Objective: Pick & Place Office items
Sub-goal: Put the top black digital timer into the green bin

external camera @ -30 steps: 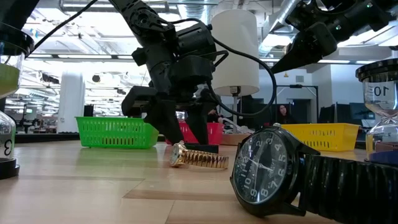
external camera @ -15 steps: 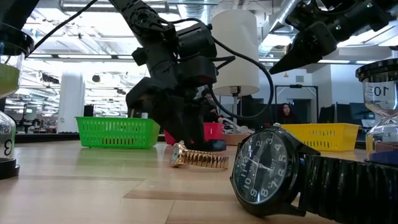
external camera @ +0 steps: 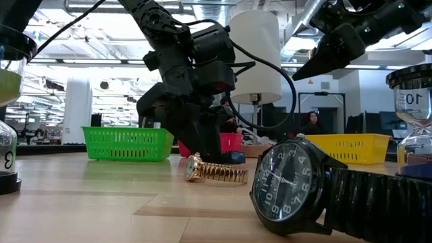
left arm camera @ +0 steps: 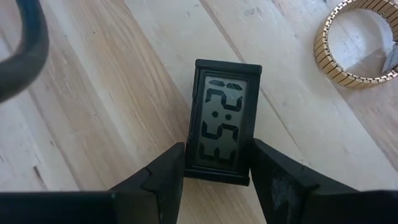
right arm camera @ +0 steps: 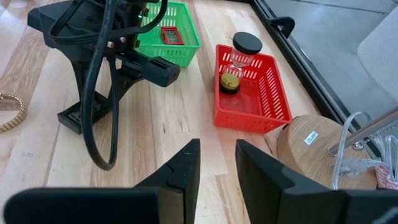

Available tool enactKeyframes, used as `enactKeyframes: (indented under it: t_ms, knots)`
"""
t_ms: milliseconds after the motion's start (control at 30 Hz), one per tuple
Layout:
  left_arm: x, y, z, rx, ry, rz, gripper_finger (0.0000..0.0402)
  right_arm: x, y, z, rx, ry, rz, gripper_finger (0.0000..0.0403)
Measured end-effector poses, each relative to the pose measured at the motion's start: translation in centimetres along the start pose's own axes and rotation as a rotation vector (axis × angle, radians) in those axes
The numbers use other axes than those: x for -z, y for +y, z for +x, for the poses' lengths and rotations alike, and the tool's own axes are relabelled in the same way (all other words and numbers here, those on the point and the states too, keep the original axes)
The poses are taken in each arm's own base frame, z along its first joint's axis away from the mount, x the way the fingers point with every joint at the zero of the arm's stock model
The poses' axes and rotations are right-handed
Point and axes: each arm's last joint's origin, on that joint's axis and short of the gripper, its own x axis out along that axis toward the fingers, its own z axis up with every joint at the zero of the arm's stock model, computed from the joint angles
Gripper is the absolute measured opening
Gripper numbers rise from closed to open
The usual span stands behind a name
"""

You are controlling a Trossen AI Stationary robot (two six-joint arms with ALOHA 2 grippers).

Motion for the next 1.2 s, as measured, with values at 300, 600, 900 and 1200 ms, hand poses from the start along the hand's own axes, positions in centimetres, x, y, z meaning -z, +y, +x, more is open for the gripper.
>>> enactKeyframes:
  t_ms: [300, 600, 900, 1200]
  knots:
    - [-0.7, -0.2, -2.4, -0.072, 0.01, 0.006, 0.0164, -0.1, 0.0, 0.0, 0.001, -0.005, -0.026, 0.0093]
    - [-1.3, -1.7, -10.5, -0.297, 0.088, -0.055, 0.0164, -0.1, -0.6, 0.1, 0.028, -0.01, -0.017, 0.0093]
    - [0.4, -4.2, -17.4, -0.462, 0.126, -0.34, 0.0162, 0.0, -1.4, 0.3, 0.061, -0.003, 0.003, 0.0093]
    - [6.4, -6.8, -15.8, -0.443, 0.201, -0.495, 0.0167, -0.1, -1.5, 0.3, 0.066, -0.005, 0.007, 0.0093]
